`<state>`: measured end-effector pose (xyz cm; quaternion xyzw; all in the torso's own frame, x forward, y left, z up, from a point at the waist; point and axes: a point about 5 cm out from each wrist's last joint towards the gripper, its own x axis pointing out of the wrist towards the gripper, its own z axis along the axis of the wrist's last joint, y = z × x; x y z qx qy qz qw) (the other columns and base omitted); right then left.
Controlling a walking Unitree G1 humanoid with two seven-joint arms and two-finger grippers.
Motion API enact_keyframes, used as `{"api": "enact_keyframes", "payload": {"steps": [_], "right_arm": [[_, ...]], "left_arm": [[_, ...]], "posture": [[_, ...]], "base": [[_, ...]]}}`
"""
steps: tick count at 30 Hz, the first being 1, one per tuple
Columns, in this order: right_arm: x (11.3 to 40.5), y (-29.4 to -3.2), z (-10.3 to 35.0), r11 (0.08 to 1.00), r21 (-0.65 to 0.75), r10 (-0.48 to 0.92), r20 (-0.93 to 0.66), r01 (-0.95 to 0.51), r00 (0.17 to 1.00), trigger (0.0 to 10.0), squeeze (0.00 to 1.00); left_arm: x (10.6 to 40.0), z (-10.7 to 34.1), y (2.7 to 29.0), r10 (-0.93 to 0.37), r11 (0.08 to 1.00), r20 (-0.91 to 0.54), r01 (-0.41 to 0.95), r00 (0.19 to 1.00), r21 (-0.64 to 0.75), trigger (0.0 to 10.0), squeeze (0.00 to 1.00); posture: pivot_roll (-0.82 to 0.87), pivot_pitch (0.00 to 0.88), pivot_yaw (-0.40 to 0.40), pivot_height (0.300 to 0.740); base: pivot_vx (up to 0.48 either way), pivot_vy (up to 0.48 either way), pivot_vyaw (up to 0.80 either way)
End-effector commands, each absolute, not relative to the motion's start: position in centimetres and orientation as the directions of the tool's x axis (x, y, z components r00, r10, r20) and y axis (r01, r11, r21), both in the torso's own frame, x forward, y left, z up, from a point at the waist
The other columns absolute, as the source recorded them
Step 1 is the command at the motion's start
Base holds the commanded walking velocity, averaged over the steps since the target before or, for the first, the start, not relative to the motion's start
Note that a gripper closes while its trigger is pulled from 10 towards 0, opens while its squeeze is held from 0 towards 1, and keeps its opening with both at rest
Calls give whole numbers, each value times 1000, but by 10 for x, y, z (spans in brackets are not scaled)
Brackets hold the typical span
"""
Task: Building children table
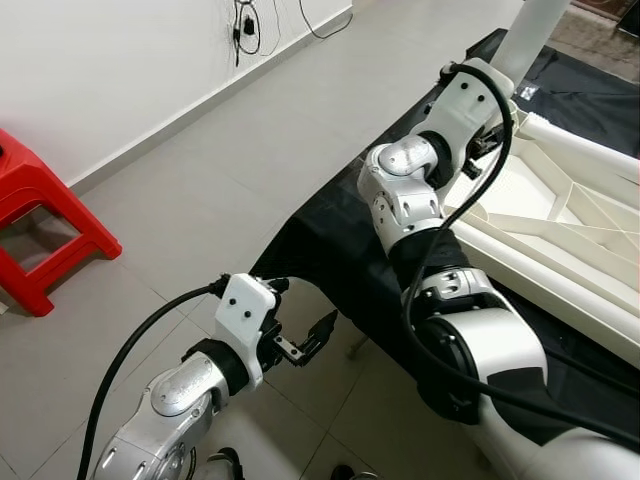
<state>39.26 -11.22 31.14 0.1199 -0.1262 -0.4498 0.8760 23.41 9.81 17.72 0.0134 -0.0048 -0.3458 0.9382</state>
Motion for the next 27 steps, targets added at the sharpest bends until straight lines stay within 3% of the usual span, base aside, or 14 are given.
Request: {"api": "enact_keyframes", "payload": {"steps": [1,2,3,5,6,17,18,20,21,27], "right_arm": [[394,-123,250,513,213,-829,-127,831,544,10000,0],[395,-121,250,521,214,-825,-123,826,552,10000,0],[395,-120,251,530,212,-822,-112,821,559,10000,710],[395,-120,251,530,212,-822,-112,821,559,10000,710],[395,-118,251,538,212,-817,-110,816,567,10000,1000],[395,-108,257,576,223,-795,-67,786,602,10000,1000],[395,-107,258,584,233,-787,-69,777,613,10000,878],[395,-106,258,586,235,-785,-70,775,615,10000,878],[395,-106,258,589,233,-784,-65,774,617,10000,0],[395,-103,258,605,229,-775,-48,763,630,10000,0]], "left_arm": [[232,172,97,-654,756,-17,654,756,25,10000,0],[232,172,97,-654,756,-19,654,756,26,10000,0],[232,171,98,-654,756,-21,654,756,28,10000,0],[232,171,98,-654,756,-21,654,756,28,10000,0],[232,171,98,-654,756,-22,654,756,29,10000,0],[230,168,97,-658,752,-29,658,753,27,10000,0],[230,167,97,-657,753,-30,658,753,24,10000,0],[230,167,97,-657,753,-30,658,753,23,10000,0],[230,167,97,-658,752,-31,658,753,25,10000,0],[230,167,97,-659,751,-30,660,751,25,10000,0]], "posture": [[107,293,-70,740],[108,294,-70,740],[106,292,-70,740],[106,292,-70,740],[106,291,-69,740],[103,280,-68,740],[101,280,-69,740],[101,280,-69,740],[101,280,-69,740],[100,276,-69,740]], "base": [[0,0,0],[0,0,0],[0,0,0],[0,0,0],[0,0,0],[0,0,0],[0,0,0],[0,0,0],[0,0,0],[0,0,0]]}}
